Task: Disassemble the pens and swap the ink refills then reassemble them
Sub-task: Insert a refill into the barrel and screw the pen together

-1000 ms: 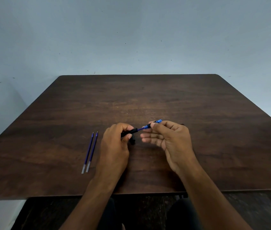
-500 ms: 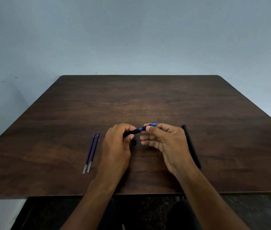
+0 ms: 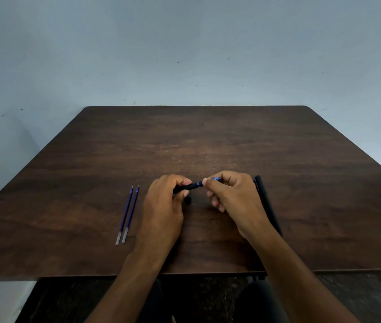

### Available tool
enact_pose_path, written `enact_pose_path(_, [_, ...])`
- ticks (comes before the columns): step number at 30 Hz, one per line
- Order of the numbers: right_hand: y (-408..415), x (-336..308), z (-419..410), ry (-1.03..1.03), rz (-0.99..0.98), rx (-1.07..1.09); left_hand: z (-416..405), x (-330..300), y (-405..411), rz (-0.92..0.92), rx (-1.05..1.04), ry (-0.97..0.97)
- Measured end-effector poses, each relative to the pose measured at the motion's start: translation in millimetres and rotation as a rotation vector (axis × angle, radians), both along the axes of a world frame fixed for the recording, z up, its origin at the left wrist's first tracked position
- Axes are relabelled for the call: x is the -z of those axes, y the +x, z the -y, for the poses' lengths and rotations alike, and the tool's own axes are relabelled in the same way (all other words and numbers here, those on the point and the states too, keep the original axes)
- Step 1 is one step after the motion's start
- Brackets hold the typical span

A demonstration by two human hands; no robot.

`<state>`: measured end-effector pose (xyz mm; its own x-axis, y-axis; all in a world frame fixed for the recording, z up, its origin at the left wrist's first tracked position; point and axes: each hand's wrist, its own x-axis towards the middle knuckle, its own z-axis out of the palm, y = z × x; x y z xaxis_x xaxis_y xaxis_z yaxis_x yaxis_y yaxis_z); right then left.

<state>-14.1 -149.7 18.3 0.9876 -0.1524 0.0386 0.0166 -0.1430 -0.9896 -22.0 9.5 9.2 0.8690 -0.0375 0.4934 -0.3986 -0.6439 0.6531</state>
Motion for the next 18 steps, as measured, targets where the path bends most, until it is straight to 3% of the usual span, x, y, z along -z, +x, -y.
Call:
enact_pose_path(8, [2,-1,2,-0.157,0.017,0.005,1,-2,-2,0.002,0.007,0.011])
enact_pose_path(15, [-1,3,8,0.150,0.112,-0.026,0,1,-1,-0.004,-0.024,-0.005])
enact_pose_path(18, [0,4,11,0.133,0.150,-0.003,-1,2,0,-0.014,-0.032,0.004])
